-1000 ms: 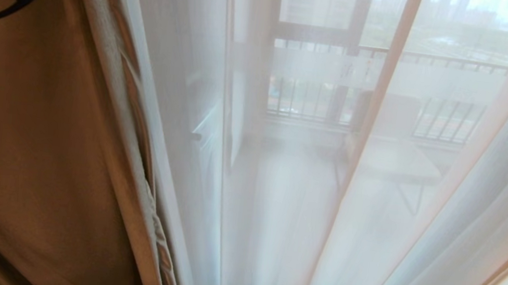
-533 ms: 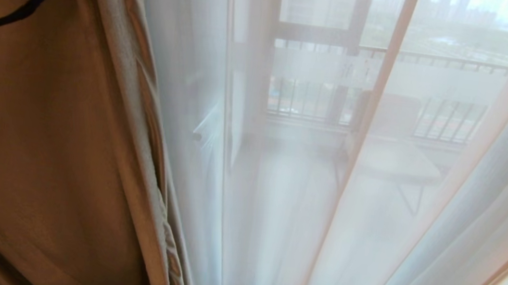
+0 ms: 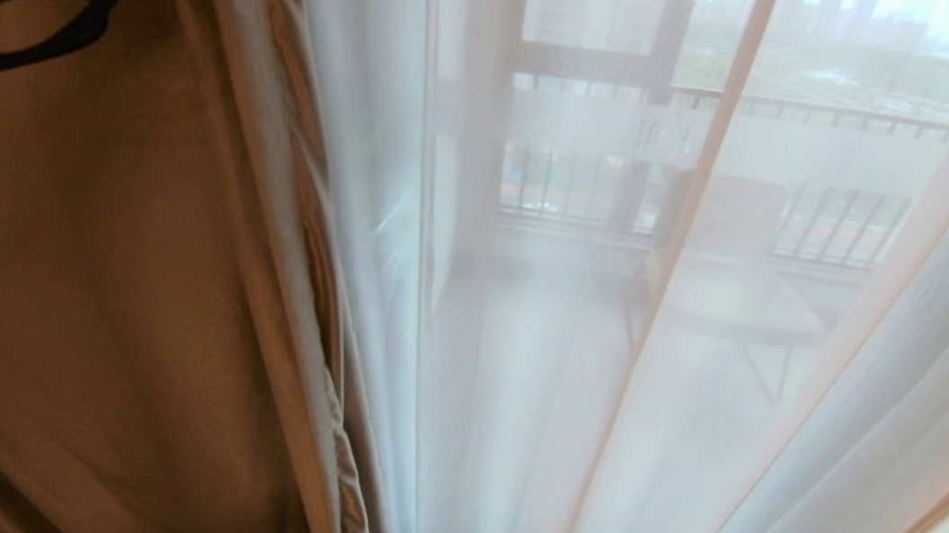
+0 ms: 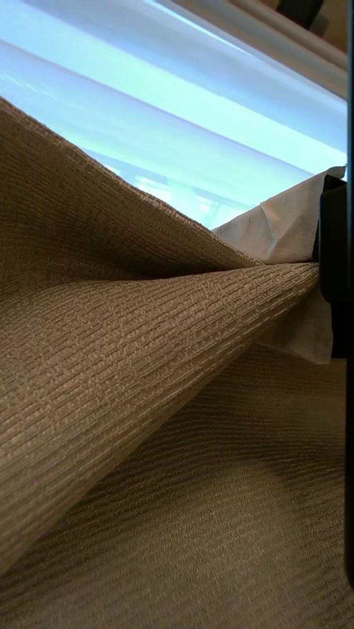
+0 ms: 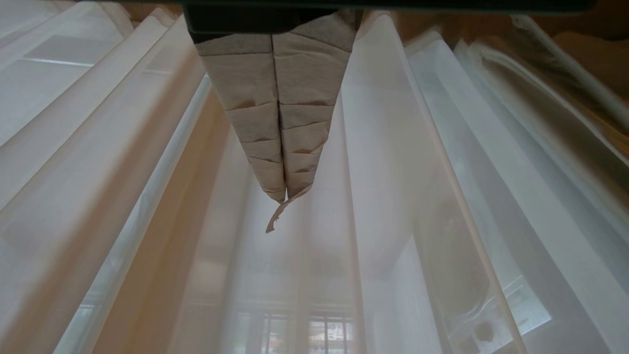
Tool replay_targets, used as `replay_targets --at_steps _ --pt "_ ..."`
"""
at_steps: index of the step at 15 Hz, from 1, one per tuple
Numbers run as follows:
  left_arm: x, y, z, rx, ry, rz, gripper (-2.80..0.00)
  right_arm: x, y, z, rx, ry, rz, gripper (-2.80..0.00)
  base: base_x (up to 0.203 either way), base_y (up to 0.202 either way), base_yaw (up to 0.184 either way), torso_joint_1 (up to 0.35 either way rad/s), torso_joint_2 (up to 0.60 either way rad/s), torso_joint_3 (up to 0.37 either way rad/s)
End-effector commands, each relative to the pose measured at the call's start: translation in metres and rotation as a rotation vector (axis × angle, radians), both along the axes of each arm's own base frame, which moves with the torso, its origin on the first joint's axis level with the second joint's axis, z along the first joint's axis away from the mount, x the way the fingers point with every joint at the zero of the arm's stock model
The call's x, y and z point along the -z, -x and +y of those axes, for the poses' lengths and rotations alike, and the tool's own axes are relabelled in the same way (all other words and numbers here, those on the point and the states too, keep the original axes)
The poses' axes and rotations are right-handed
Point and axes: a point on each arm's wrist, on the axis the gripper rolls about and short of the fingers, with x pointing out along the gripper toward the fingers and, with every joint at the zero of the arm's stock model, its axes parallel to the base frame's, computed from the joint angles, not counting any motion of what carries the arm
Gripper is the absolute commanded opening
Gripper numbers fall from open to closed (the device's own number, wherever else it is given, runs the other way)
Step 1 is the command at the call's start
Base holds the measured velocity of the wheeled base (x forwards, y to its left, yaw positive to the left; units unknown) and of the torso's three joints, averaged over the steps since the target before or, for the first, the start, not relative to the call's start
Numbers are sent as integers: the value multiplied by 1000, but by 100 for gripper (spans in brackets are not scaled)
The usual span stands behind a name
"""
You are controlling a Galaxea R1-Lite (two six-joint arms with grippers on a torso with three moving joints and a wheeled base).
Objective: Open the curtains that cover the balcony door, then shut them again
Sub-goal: Close the outer curtains on both sides
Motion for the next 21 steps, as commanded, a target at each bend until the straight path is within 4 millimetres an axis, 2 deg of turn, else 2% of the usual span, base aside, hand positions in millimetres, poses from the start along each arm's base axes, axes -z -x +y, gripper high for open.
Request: replay_targets --at_steps 1,14,17,21 --pt "4 0 -6 24 -2 14 -280 0 0 0 -1 0 0 -280 0 0 0 0 0 0" --pt "18 -2 -41 141 -13 65 -280 0 0 0 -1 0 0 -280 0 0 0 0 0 0" --pt "18 -2 -38 126 -11 63 -280 0 0 0 -1 0 2 -280 0 0 0 0 0 0" --pt "14 -5 -12 33 -6 49 -280 0 0 0 1 0 -1 -280 0 0 0 0 0 0"
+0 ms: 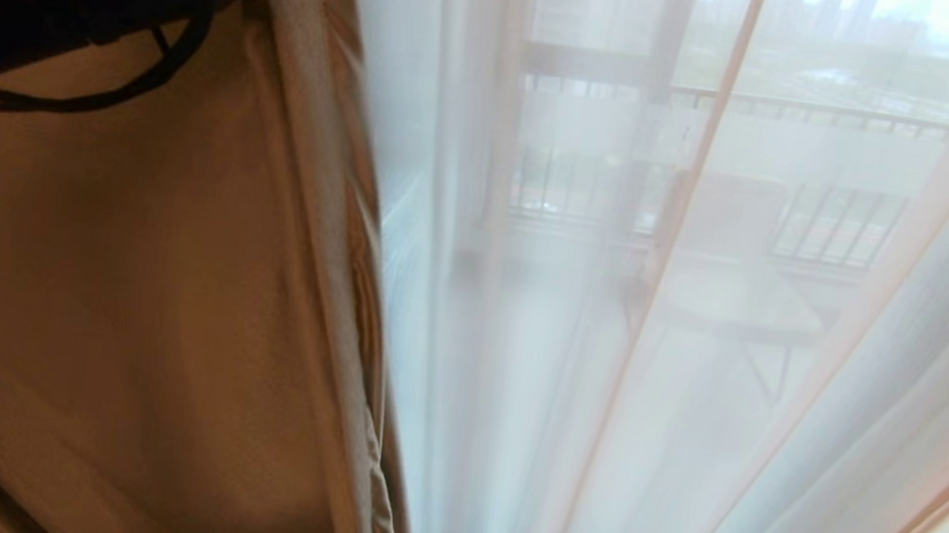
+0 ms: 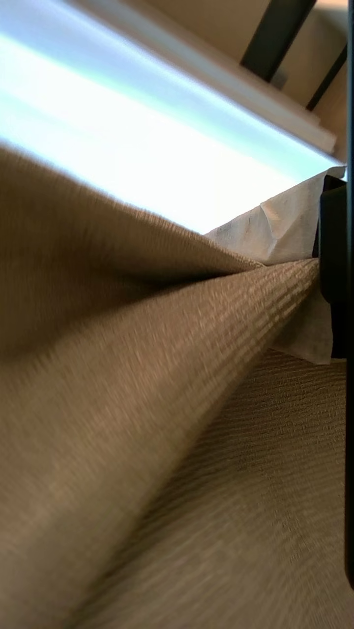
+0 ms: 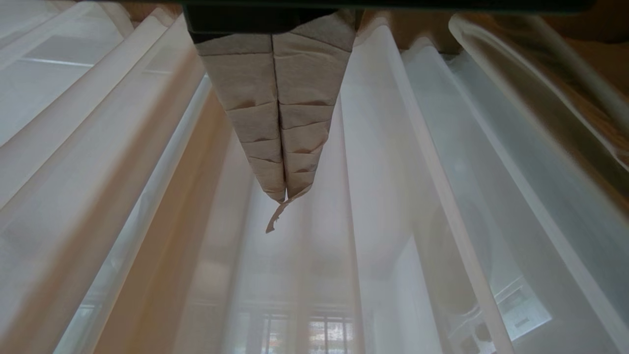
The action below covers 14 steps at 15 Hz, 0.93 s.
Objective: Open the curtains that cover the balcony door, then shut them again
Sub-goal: Close the outer curtains on both sides
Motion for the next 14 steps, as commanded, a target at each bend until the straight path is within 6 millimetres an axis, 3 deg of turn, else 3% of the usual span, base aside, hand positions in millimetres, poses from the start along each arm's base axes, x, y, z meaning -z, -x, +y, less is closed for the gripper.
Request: replay_targets --at_steps 1,6,11,14 --pt "-4 2 18 -62 5 -16 -280 0 0 0 -2 0 -1 -280 0 0 0 0 0 0" --pt "-3 13 78 -274 0 -18 -280 0 0 0 -2 0 -1 -280 0 0 0 0 0 0" --pt "6 16 109 -391 -1 -16 -280 0 0 0 -2 0 0 -280 0 0 0 0 0 0" --pt "8 15 114 -409 0 -17 -280 0 0 0 -2 0 1 -280 0 0 0 0 0 0"
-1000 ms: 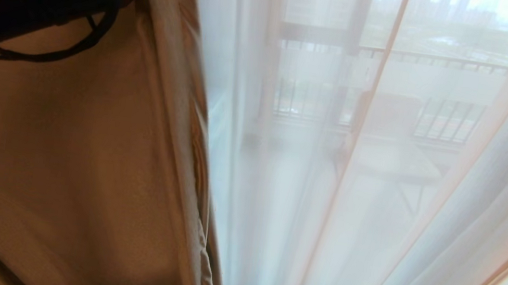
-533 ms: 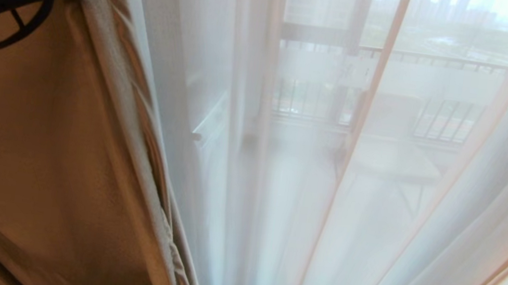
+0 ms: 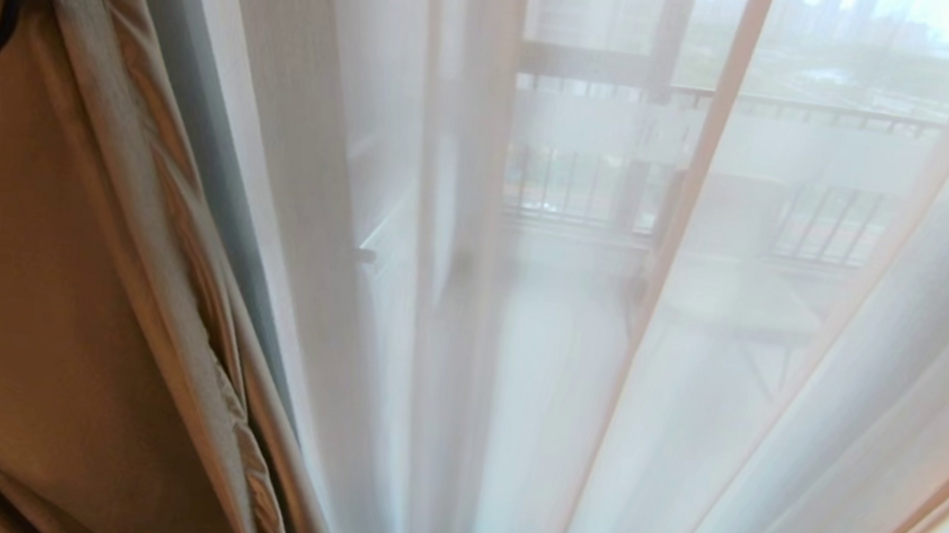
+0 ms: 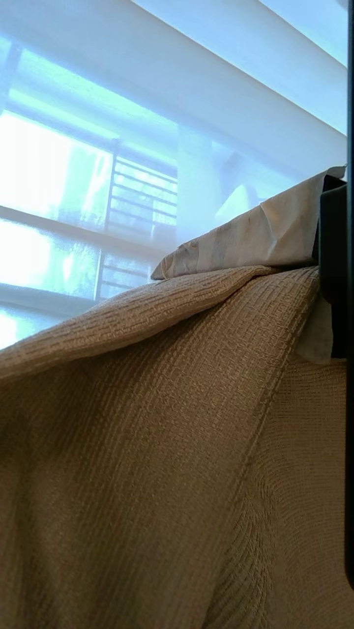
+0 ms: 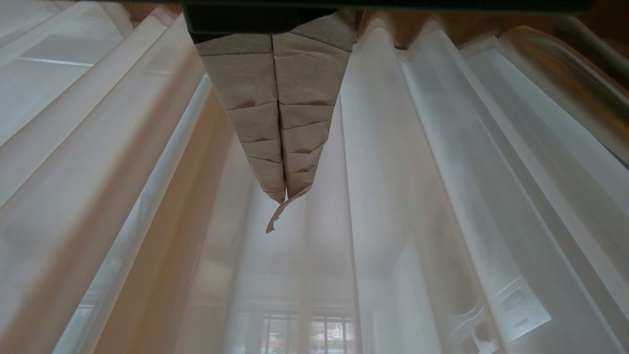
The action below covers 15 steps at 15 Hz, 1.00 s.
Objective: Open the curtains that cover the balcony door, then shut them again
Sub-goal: Close the outer curtains on both sides
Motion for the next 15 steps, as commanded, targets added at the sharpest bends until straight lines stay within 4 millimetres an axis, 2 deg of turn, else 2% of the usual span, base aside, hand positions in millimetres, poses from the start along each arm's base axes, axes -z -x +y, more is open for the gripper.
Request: replay_targets --at_steps 1,2,9,12,15 --pt "2 -1 4 -13 1 3 -280 0 0 0 -1 1 1 -280 0 0 0 0 0 0" --pt "3 -2 5 -16 1 8 0 0 0 0 -1 1 1 -280 0 0 0 0 0 0" --pt "13 7 14 -57 9 39 0 0 0 0 -1 1 1 -280 0 0 0 0 0 0" --pt "20 24 14 -78 14 53 0 0 0 0 -1 1 0 -280 0 0 0 0 0 0" --pt "28 51 12 -103 18 62 0 0 0 0 -1 1 1 -280 0 0 0 0 0 0"
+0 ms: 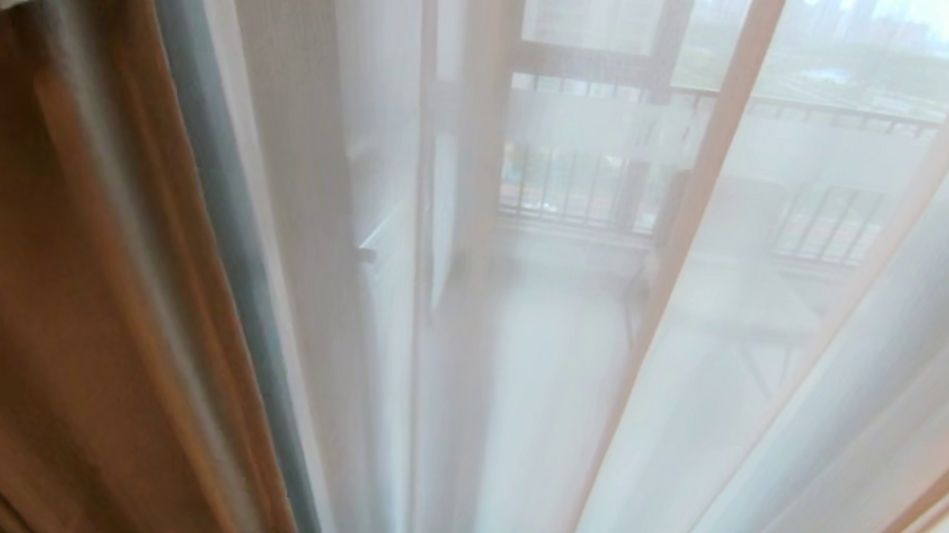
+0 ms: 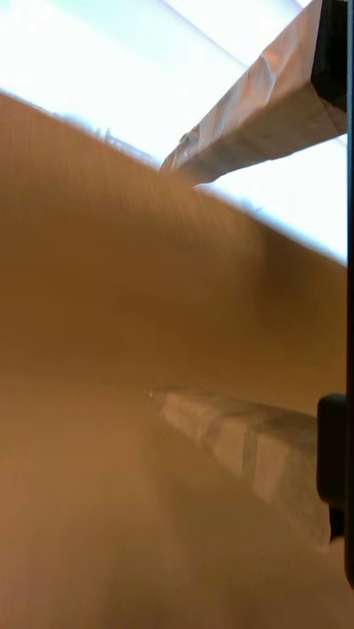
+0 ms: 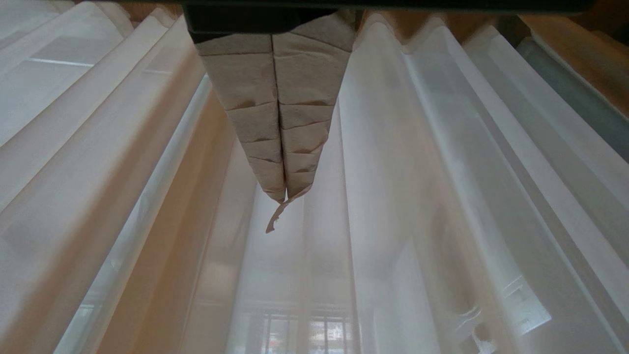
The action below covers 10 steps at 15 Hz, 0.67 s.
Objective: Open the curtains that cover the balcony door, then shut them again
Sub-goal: Close the outer curtains on both sides
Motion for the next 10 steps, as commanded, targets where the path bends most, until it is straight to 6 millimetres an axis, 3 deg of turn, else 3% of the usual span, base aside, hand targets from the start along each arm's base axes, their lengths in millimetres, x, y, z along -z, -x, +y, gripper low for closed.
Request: replay_targets --at_steps 1,7,10 --pt "1 26 -5 -10 -4 -19 0 0 0 0 -1 0 0 -280 0 0 0 0 0 0" --pt "25 85 -22 -9 -4 -23 0 0 0 0 -1 0 -1 -280 0 0 0 0 0 0" --pt "30 95 -25 -6 -5 -25 0 0 0 0 -1 0 1 -280 0 0 0 0 0 0"
